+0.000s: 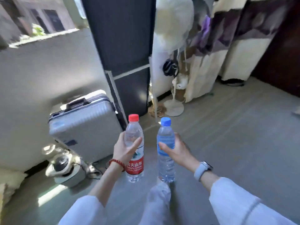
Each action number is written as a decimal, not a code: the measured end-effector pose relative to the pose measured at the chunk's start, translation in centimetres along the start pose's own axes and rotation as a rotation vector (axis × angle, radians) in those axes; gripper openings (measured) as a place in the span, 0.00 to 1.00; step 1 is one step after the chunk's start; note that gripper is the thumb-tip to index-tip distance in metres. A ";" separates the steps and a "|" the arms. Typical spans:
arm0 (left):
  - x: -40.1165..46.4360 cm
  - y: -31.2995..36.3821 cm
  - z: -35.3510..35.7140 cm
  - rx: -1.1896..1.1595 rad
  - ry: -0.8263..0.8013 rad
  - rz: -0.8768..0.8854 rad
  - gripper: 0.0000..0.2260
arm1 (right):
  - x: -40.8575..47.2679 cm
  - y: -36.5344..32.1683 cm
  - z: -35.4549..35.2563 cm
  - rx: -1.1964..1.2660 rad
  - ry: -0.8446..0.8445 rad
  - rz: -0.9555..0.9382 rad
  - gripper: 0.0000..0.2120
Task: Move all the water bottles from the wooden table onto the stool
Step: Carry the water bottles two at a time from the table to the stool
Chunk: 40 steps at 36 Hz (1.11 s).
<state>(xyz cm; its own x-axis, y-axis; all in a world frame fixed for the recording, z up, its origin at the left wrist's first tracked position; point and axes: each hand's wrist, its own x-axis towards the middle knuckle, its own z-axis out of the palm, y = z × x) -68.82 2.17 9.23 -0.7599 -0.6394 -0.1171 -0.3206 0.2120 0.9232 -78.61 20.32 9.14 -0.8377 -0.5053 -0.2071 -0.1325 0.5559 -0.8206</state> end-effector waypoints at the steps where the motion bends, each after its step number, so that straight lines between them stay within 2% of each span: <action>1: 1.4 1.0 2.4 0.010 -0.041 0.016 0.13 | 0.8 1.2 -1.8 -0.003 0.052 0.030 0.32; 8: 11.9 8.2 20.4 0.071 -0.365 0.128 0.15 | 8.5 9.6 -16.3 0.024 0.309 0.207 0.26; 13: 17.9 15.1 33.2 0.079 -0.504 0.213 0.12 | 12.9 13.5 -27.0 0.064 0.449 0.344 0.24; 25: 23.3 28.0 62.8 0.123 -0.861 0.365 0.14 | 15.9 27.0 -48.3 0.226 0.768 0.587 0.24; 29: 23.6 32.3 74.7 0.132 -0.921 0.391 0.14 | 17.7 33.4 -57.1 0.244 0.840 0.598 0.25; 34: 22.9 39.3 90.0 0.136 -0.963 0.369 0.20 | 19.8 40.8 -70.2 0.224 0.867 0.632 0.27; 40: 23.0 46.5 104.8 0.116 -0.987 0.374 0.16 | 22.3 47.8 -85.1 0.166 0.884 0.679 0.30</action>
<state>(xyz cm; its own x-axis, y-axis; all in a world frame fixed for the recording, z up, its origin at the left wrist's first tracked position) -160.47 74.75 11.10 -0.9271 0.3528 -0.1265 0.0156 0.3737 0.9274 -148.71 91.77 10.64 -0.7995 0.5498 -0.2420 0.5107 0.4101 -0.7557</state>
